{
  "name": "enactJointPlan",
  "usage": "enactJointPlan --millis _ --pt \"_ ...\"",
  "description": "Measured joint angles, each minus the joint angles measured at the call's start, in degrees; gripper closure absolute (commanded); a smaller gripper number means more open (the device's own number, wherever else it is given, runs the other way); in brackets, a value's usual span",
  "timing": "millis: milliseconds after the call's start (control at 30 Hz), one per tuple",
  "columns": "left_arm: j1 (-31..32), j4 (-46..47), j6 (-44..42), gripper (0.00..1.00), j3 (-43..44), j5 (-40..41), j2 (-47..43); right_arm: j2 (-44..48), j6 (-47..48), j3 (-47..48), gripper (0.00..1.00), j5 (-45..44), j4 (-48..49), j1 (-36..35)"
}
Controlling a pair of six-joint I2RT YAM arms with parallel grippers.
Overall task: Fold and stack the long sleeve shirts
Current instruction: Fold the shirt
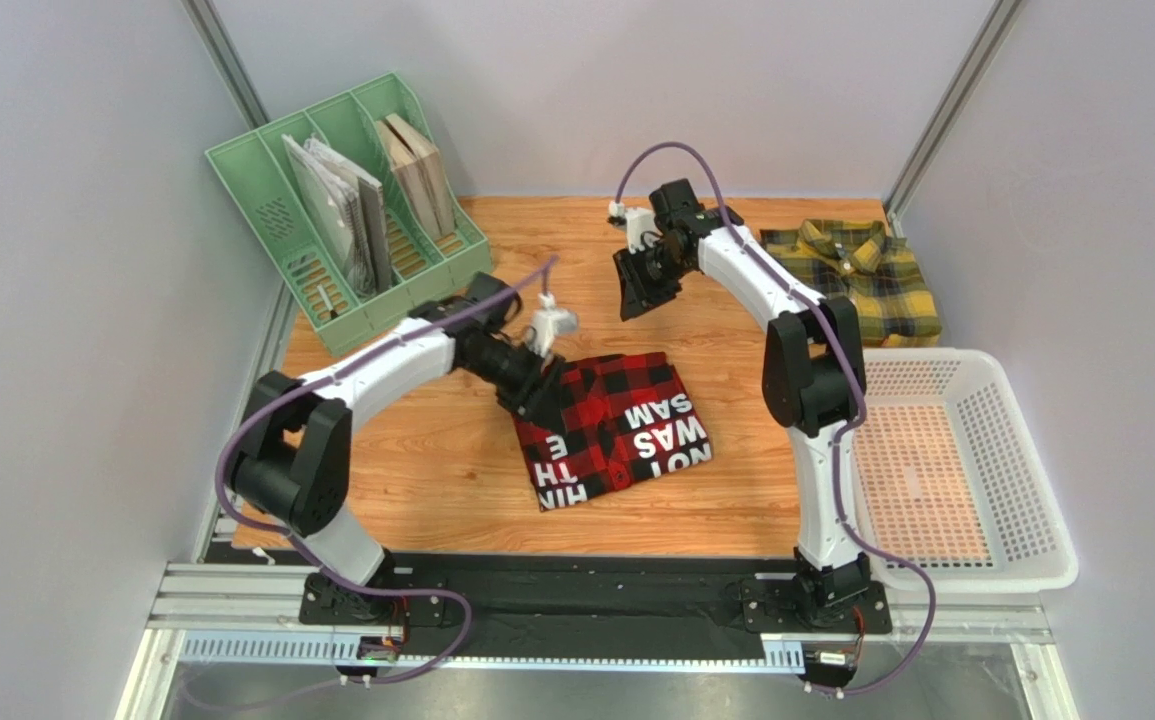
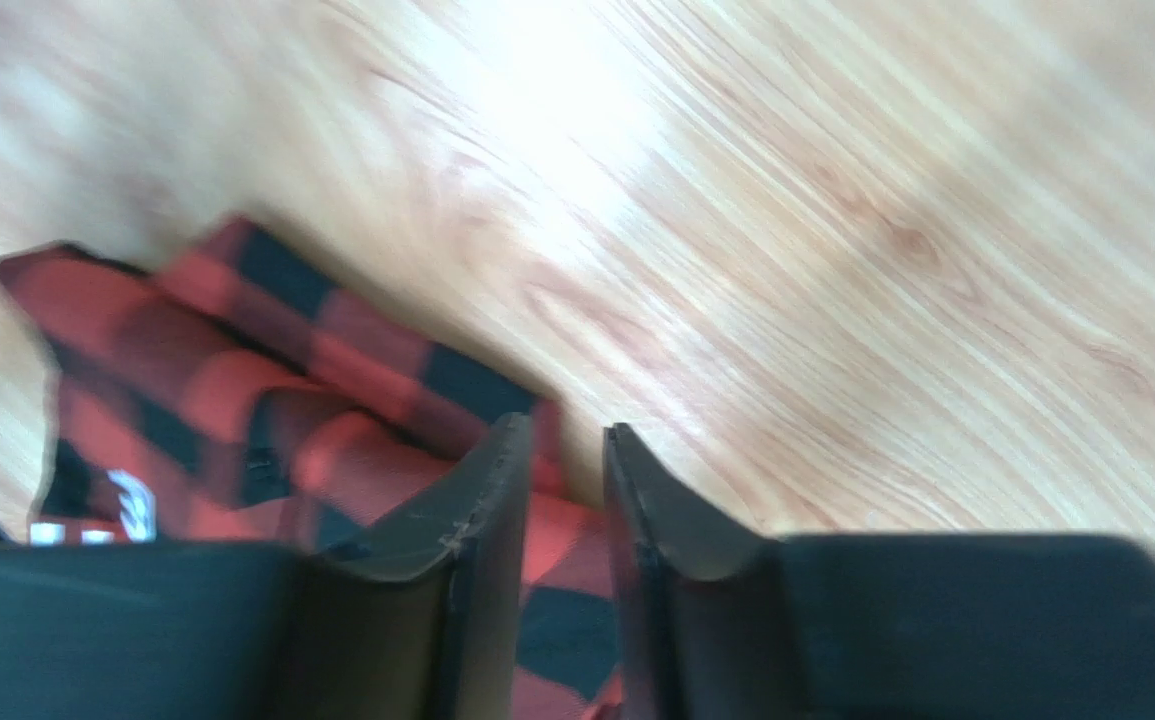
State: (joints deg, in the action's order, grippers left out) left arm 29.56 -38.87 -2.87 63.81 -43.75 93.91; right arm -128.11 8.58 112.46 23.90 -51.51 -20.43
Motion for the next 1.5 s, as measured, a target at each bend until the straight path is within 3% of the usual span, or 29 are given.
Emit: enactJointPlan --millis 67,133,300,433,633,867,933,1067,1233,1333,1500 --pt "-4.44 0.94 1.53 0.44 1.07 -3.32 -0.74 2.78 0.33 -0.74 0.49 0.35 0.04 -0.28" --pt "-7.87 2.56 2.60 0.43 1.62 -7.93 -0.42 7.96 0.92 -4.07 0.48 3.19 -0.11 1.05" --pt "-6.10 3.48 3.96 0.43 1.79 -13.84 3.06 21.29 4.11 -15.50 0.58 15.91 -3.26 7.13" --pt "-6.25 2.82 3.91 0.45 5.14 -13.79 12.13 27.08 7.37 -27.23 0.65 26.43 -7.65 8.55" --pt "-10.99 0.46 3.87 0.47 15.85 -9.64 27.02 21.75 8.09 -42.10 0.70 30.69 -6.95 6.45" --pt "-12.92 -1.11 2.43 0.41 26.29 -8.28 31.87 13.57 4.09 -43.28 0.68 26.25 2.51 10.12" --pt "-13.27 -0.55 2.25 0.37 24.92 -9.14 30.05 14.14 2.64 -43.21 0.65 26.25 3.15 11.13" --pt "-12.85 1.99 3.06 0.32 12.57 -13.73 17.42 21.18 -2.91 -44.63 0.52 29.07 5.53 11.58" --pt "-3.74 9.29 9.46 0.30 -2.34 -20.11 2.03 35.28 -13.53 -49.70 0.52 32.76 14.80 5.73" --pt "0.11 12.33 12.70 0.32 -6.40 -20.74 4.37 33.44 -15.47 -49.72 0.52 33.27 18.29 1.29" --pt "-6.58 12.20 14.12 0.32 -6.29 -16.28 16.24 18.97 -14.01 -49.44 0.54 27.93 16.79 3.17"
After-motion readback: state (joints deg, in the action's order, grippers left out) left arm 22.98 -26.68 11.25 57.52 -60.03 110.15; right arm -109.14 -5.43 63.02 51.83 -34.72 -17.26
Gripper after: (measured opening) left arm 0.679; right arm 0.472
